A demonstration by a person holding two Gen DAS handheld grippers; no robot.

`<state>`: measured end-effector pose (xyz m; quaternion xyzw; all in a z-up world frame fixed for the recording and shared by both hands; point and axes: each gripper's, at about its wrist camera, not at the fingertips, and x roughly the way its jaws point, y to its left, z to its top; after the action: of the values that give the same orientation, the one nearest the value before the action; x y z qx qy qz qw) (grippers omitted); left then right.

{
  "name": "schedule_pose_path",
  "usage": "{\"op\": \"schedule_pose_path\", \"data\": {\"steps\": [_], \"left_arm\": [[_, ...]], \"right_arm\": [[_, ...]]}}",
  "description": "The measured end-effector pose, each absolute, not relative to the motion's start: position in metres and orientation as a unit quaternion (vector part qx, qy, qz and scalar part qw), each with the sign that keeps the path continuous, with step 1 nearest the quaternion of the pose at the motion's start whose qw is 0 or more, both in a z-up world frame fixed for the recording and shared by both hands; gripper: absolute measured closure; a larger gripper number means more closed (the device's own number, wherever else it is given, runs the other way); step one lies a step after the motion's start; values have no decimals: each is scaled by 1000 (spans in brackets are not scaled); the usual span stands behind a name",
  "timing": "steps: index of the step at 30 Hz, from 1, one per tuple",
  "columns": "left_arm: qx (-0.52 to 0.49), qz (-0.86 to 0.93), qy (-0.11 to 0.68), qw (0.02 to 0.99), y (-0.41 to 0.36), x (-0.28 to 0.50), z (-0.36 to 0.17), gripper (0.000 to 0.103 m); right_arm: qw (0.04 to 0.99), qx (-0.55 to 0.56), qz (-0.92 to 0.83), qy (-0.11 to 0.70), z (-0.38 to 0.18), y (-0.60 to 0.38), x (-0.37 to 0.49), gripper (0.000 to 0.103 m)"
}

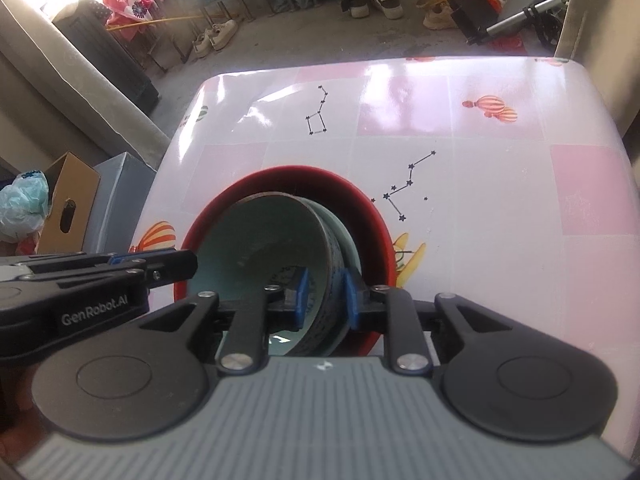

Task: Organize plates and bowls
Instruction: 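Carry the small bowl over the stacked bowls and lower it inside, then open the left tool and lift it away from the bowl stack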

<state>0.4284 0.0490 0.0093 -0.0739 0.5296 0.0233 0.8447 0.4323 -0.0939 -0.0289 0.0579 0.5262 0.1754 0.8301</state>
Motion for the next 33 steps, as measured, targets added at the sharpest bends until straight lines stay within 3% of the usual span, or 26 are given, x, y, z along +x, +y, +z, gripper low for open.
{"op": "schedule_pose_path", "data": {"steps": [6,10,18,21,24,29,33], "left_arm": [[-75,25,528,846,50,428,9,93],[-74,28,529,845,52,428,9,93],[-72,24,526,847,53,428,8,91],[-66,21,516,854,52,424,12,81],[-68,13,512,856,52,418,17,62],[-61,4,491,869,53,398,31,42],[-61,-8,472,880,56,375,45,35]], "right_arm": [[843,54,174,506,-19,-101,428,80],[848,34,178,498,-23,-96,424,96],[851,17,174,495,-29,-92,423,99],[852,19,178,492,-25,-92,421,96],[854,25,182,487,-19,-94,417,92],[859,57,193,471,-4,-107,400,72],[866,77,189,457,9,-126,378,61]]}}
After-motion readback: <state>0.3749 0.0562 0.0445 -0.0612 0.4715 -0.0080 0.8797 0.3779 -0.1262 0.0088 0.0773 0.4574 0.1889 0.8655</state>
